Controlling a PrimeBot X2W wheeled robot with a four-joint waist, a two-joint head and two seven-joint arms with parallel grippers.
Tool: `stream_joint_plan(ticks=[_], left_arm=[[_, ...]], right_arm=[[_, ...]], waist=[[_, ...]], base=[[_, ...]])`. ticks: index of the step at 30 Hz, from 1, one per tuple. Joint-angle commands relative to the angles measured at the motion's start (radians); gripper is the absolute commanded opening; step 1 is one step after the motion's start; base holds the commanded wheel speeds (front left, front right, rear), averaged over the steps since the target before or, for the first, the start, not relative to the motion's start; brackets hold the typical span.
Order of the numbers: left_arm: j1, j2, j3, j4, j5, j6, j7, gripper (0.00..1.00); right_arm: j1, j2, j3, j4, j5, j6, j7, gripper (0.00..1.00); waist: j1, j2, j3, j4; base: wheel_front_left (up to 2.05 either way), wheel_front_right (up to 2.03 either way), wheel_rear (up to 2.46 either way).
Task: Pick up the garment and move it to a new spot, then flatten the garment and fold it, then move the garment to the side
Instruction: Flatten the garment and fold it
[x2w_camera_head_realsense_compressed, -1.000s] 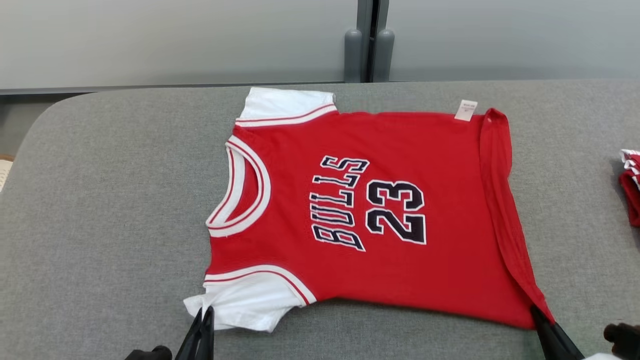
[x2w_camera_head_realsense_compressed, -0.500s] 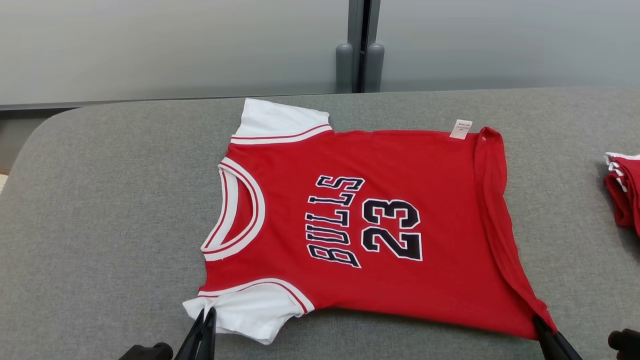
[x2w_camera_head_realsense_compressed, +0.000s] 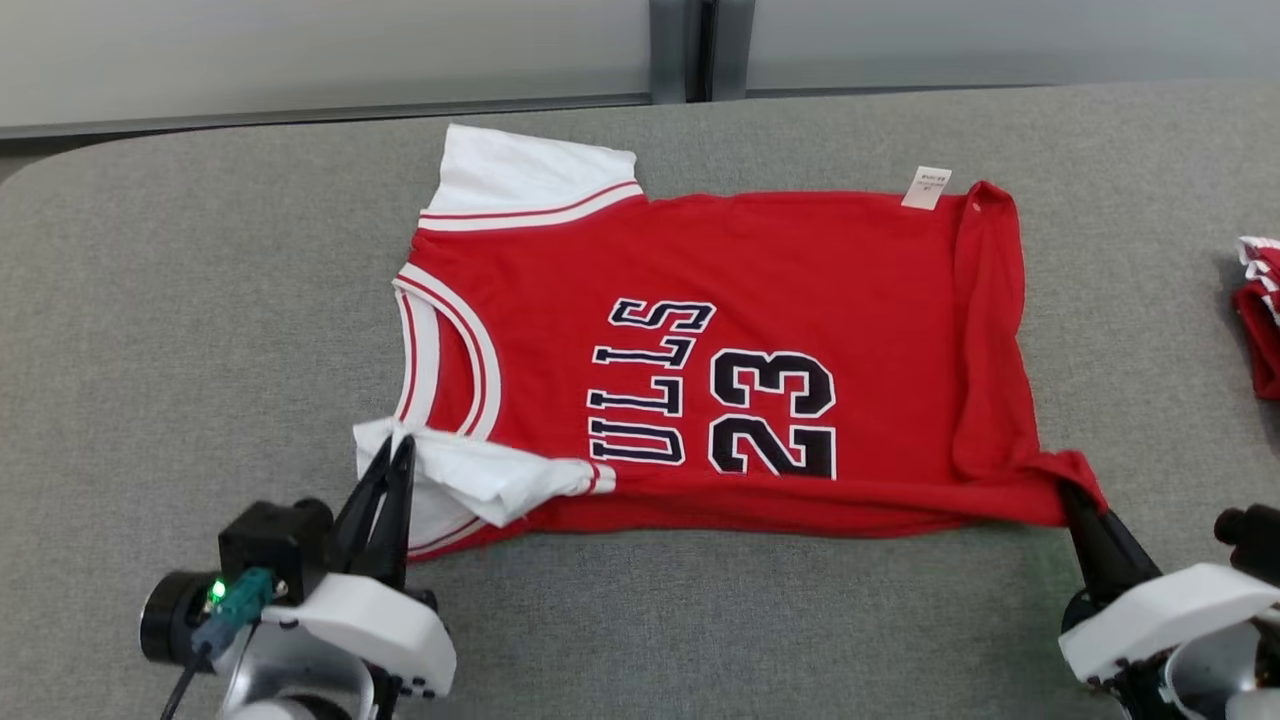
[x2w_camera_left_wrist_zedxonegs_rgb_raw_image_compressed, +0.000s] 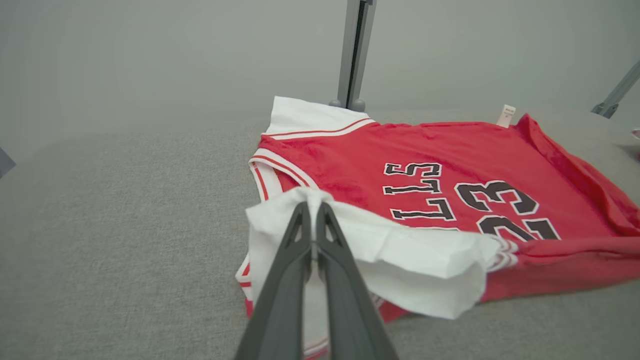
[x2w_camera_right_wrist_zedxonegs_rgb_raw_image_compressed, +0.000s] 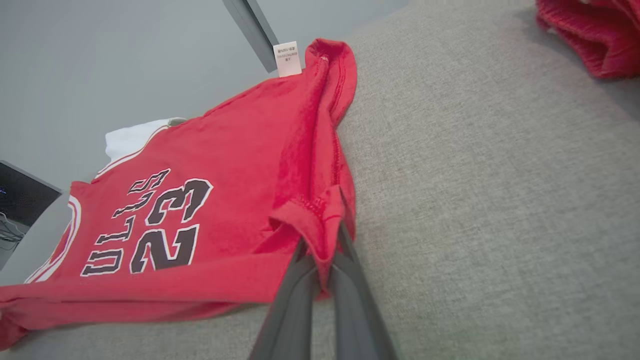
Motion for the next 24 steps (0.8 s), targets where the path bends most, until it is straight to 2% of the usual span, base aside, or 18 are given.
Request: stream_joint_plan(ticks=[1, 5, 6, 7, 8, 9, 10, 13, 18, 24], left_arm=[[-0.029, 0.002, 0.005, 0.009, -0.005, -0.003, -0.006, 0.00], [-0.135, 0.002, 0.014, 0.117, -0.016, -0.027, -0.038, 0.00], [-0.156, 0.001, 0.015, 0.141, -0.017, -0.027, -0.047, 0.00], [-0.178, -0.004, 0.015, 0.161, -0.023, -0.031, -0.058, 0.00], [-0.193, -0.008, 0.016, 0.183, -0.026, -0.031, -0.063, 0.16], [-0.203, -0.010, 0.016, 0.202, -0.032, -0.033, -0.070, 0.80], [-0.217, -0.016, 0.018, 0.212, -0.037, -0.033, -0.088, 1.00], [-0.243, -0.026, 0.022, 0.231, -0.030, -0.030, -0.169, 1.00], [-0.255, -0.037, 0.036, 0.220, 0.006, 0.006, -0.358, 1.00], [-0.210, -0.041, 0.055, 0.176, 0.052, 0.033, -0.412, 1.00]], right_arm=[[-0.021, -0.004, 0.002, 0.001, 0.007, 0.000, 0.000, 0.00], [-0.108, -0.017, 0.032, 0.029, 0.016, 0.000, -0.025, 0.00], [-0.125, -0.020, 0.043, 0.034, 0.022, 0.000, -0.032, 0.42], [-0.141, -0.026, 0.054, 0.040, 0.024, 0.000, -0.039, 0.74], [-0.155, -0.033, 0.069, 0.044, 0.026, 0.000, -0.049, 1.00], [-0.168, -0.037, 0.080, 0.043, 0.030, 0.000, -0.064, 1.00], [-0.178, -0.042, 0.091, 0.039, 0.028, 0.000, -0.085, 1.00], [-0.193, -0.064, 0.117, 0.012, 0.014, 0.000, -0.177, 1.00], [-0.197, -0.111, 0.137, -0.039, -0.062, 0.000, -0.333, 1.00], [-0.163, -0.144, 0.119, -0.091, -0.171, 0.000, -0.405, 1.00]], waist=[[0.0000, -0.0001, 0.025, -0.006], [0.0000, -0.0001, 0.070, -0.017], [0.0000, -0.0001, 0.078, -0.020], [0.0000, -0.0001, 0.087, -0.021], [0.0000, -0.0001, 0.094, -0.021], [0.0000, -0.0001, 0.100, -0.022], [0.0000, -0.0001, 0.106, -0.021], [0.0000, -0.0001, 0.116, -0.019], [0.0000, -0.0001, 0.117, -0.023], [0.0000, -0.0001, 0.088, -0.034]], base=[[0.00, 0.00, 0.00], [0.00, 0.00, 0.00], [0.00, 0.00, 0.00], [0.00, 0.00, 0.00], [0.00, 0.00, 0.00], [0.00, 0.00, 0.00], [0.00, 0.00, 0.00], [0.00, 0.00, 0.00], [0.00, 0.00, 0.00], [0.00, 0.00, 0.00]])
